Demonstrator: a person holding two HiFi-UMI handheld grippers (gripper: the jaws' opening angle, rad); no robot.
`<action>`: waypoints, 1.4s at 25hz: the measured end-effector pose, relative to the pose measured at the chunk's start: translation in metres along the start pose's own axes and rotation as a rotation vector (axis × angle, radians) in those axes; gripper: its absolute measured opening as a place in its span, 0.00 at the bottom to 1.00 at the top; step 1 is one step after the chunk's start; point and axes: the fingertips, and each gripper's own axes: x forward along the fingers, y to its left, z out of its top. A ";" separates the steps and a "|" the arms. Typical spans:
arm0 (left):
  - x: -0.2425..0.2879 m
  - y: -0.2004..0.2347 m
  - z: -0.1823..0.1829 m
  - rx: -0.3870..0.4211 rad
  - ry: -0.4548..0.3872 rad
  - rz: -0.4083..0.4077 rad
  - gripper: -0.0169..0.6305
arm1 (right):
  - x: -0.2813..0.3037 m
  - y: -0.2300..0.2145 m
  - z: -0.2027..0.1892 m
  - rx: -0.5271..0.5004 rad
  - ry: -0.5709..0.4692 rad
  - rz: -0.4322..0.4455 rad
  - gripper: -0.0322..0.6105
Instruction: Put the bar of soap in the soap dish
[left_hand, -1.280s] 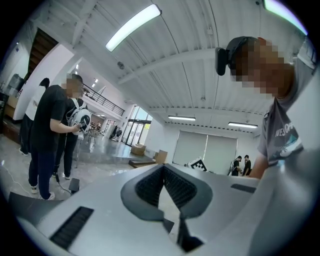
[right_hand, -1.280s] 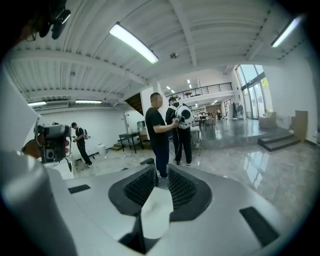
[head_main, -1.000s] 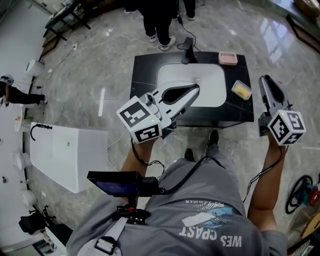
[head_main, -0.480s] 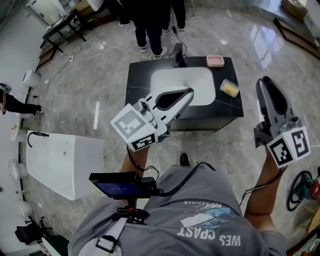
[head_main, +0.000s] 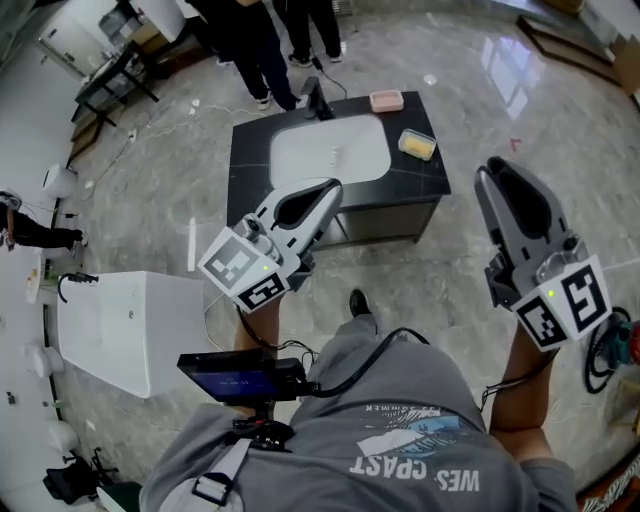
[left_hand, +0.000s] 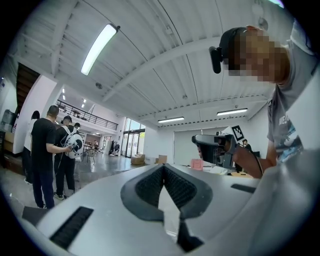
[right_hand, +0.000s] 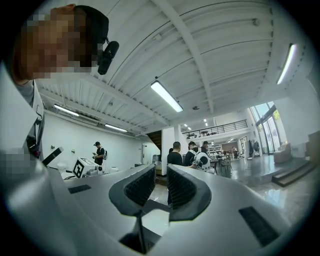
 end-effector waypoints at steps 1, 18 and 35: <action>-0.002 -0.013 0.000 0.002 -0.005 0.005 0.04 | -0.015 0.004 0.001 0.000 -0.002 0.002 0.16; -0.100 -0.133 0.004 -0.030 -0.030 0.149 0.04 | -0.135 0.091 -0.005 0.088 0.038 0.066 0.12; -0.150 -0.109 0.027 0.007 -0.076 0.094 0.04 | -0.095 0.142 0.015 -0.021 0.045 -0.004 0.06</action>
